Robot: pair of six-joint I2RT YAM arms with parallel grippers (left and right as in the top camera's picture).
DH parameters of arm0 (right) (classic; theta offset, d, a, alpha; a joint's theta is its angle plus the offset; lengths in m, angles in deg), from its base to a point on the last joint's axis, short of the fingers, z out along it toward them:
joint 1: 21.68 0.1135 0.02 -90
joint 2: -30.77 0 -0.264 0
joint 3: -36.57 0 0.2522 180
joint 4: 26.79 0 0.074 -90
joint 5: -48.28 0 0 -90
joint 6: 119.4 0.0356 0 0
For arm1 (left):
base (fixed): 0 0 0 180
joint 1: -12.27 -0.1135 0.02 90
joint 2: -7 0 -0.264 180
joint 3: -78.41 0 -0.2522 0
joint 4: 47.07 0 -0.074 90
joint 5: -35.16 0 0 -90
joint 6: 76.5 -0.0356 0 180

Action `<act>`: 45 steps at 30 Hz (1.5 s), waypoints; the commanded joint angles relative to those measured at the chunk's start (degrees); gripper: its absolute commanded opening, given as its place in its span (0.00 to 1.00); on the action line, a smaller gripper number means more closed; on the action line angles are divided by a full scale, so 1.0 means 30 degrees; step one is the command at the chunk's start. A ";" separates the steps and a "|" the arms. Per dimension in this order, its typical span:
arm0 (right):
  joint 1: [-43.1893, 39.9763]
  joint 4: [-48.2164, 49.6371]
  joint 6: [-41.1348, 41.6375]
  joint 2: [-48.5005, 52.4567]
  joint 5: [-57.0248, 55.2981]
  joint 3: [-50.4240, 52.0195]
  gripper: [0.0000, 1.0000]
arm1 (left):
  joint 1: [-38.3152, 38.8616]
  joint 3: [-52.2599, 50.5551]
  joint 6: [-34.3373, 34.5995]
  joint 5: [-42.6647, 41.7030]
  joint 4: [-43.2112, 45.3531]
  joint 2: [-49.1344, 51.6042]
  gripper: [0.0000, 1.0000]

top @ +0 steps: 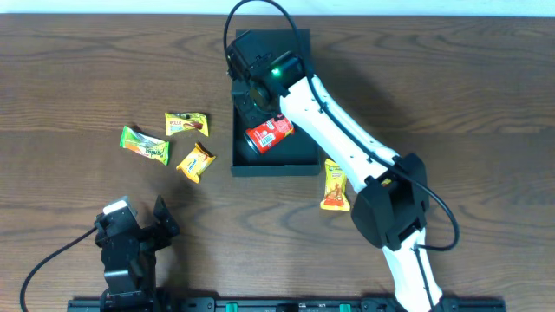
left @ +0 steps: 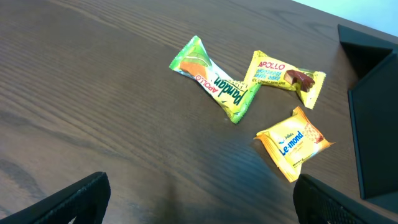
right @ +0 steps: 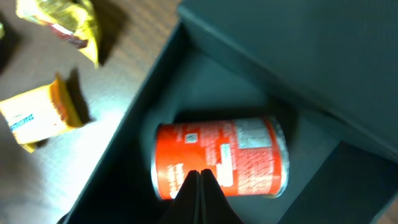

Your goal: Pack container

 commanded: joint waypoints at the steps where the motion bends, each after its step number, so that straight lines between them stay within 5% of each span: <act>1: -0.0197 0.0546 -0.0284 0.0648 -0.0612 -0.0087 0.01 | 0.0058 -0.0255 -0.0408 0.0000 0.0007 -0.0124 0.95; 20: -0.1231 0.1253 -0.0270 0.2849 -0.3133 0.0022 0.02 | 0.0058 -0.0255 -0.0408 0.0000 0.0007 -0.0124 0.95; 45: -0.1749 -0.2601 -0.0481 0.3796 -0.1239 0.0029 0.01 | 0.0058 -0.0255 -0.0408 0.0000 0.0007 -0.0124 0.95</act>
